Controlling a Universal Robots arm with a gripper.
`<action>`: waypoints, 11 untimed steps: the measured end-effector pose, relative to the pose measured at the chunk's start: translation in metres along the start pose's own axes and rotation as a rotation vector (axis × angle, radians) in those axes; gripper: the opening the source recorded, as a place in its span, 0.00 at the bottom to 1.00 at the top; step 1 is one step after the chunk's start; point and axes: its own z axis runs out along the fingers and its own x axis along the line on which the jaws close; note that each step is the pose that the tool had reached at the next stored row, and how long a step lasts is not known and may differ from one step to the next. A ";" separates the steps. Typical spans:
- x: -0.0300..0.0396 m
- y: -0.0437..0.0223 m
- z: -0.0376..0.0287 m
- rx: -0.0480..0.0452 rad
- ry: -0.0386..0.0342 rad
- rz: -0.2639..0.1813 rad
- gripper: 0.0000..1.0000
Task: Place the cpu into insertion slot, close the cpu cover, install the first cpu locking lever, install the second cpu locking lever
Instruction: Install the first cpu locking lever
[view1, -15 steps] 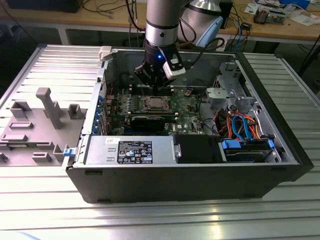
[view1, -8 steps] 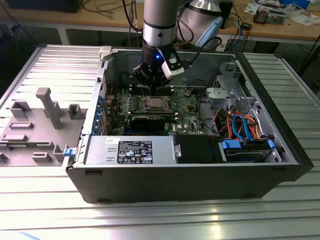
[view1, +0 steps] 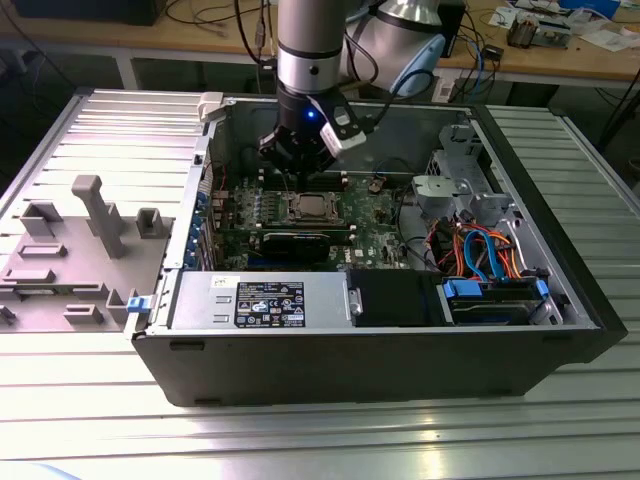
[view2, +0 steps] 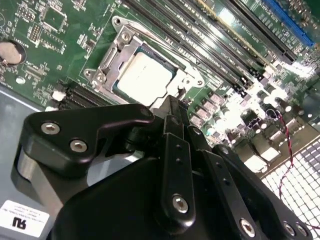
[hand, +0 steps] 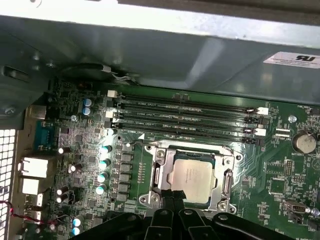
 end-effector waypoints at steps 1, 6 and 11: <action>0.0004 0.0000 -0.0010 -0.0028 -0.0012 0.001 0.11; 0.0018 0.0007 -0.0045 -0.0110 -0.0057 0.014 0.11; 0.0101 0.0028 -0.0044 -0.0110 -0.0070 0.026 0.11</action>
